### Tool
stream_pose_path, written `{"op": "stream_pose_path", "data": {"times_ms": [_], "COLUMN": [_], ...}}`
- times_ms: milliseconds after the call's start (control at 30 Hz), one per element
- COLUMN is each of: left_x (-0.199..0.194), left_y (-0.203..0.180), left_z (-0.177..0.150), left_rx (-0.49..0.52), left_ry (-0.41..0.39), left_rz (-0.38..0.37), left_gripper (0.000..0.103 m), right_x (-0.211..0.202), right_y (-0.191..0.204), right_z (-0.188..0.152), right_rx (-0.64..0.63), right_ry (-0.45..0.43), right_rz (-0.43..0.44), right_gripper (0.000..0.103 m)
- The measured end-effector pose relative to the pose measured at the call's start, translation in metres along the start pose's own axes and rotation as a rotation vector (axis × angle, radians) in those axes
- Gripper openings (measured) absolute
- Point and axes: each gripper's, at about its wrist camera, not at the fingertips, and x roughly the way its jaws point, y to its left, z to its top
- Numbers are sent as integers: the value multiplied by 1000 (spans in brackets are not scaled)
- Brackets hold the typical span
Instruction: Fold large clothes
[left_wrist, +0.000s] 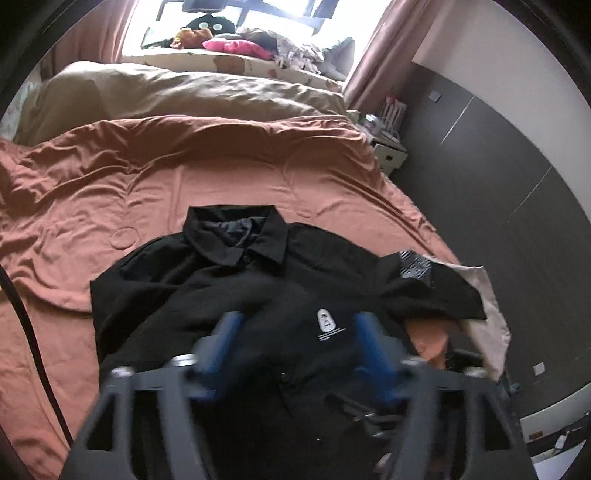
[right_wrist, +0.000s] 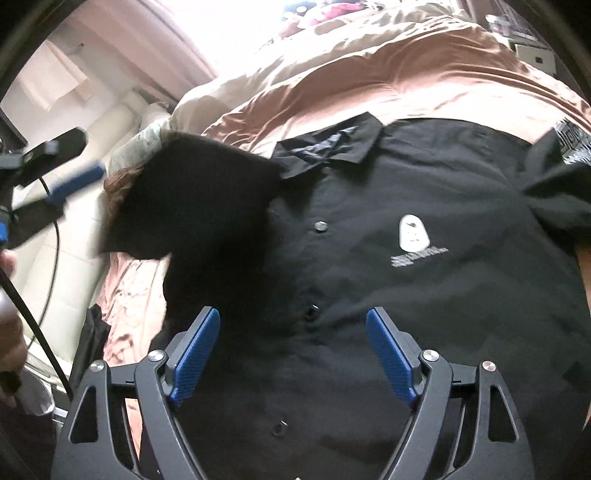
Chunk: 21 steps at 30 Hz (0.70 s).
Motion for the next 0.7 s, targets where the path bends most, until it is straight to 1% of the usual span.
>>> {"op": "stream_pose_path", "data": {"times_ms": [33,133,267,400,500,600,700], "left_x": [0,-5,-25,-47,-58,-68,-77], "left_y": [1,11,40,78,103,126,146], "left_z": [-4,-14,-31,-56,-73,-91,-108], "left_rx": [-4,-29,-68,-138,-181,-211,-244], "left_ry": [0,-1,-31,-64,-68,-74,-80], "left_rz": [11,12,78,159,175,195,202], "left_gripper": [75,76,75,75,75,75,75], "right_x": [-1,-5,-5,1,14,36,62], "right_y": [-2,-2,14,38,60,82,104], "right_z": [-1,-2,0,3,4,2,-3], "right_rx": [3,-8,-67,-132,-190,-256,-331], "right_ry": [0,3,7,6,17,57,97], "right_rz": [-2,-13,-29,-54,-74,-106,-161], "right_gripper": [81,81,81,81,81,81,81]}}
